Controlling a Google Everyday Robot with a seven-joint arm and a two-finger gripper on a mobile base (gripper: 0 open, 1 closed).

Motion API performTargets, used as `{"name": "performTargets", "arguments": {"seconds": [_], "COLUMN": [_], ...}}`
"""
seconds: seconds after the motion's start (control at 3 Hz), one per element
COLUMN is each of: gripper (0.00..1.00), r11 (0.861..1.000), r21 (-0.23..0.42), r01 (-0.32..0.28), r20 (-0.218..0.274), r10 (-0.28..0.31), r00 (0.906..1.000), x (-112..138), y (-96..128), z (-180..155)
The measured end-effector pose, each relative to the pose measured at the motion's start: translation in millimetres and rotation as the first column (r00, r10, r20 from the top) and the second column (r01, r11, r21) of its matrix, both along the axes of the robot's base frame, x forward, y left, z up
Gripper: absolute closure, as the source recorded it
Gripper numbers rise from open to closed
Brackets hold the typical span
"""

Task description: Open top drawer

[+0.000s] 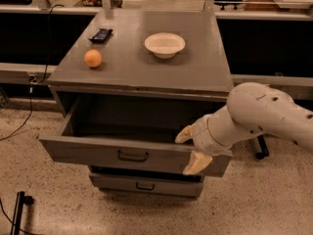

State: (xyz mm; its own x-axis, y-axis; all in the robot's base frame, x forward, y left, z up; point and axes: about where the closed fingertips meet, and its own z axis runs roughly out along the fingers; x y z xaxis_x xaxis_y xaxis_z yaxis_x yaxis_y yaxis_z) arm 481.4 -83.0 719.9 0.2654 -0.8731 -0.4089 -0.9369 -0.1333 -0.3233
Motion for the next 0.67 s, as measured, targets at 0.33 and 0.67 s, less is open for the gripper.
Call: {"name": "performTargets", "arguments": {"seconds": [0.33, 0.67], "gripper": [0.06, 0.0], "r11": [1.0, 1.0], "r21": [-0.004, -0.005], "r01": [-0.005, -0.007], "r20": [0.012, 0.014], "r10": [0.005, 0.007], "r00": [0.9999, 0.9999], "x": [-3.3, -3.8], "y": [1.1, 1.6], "z": [7.0, 7.7]}}
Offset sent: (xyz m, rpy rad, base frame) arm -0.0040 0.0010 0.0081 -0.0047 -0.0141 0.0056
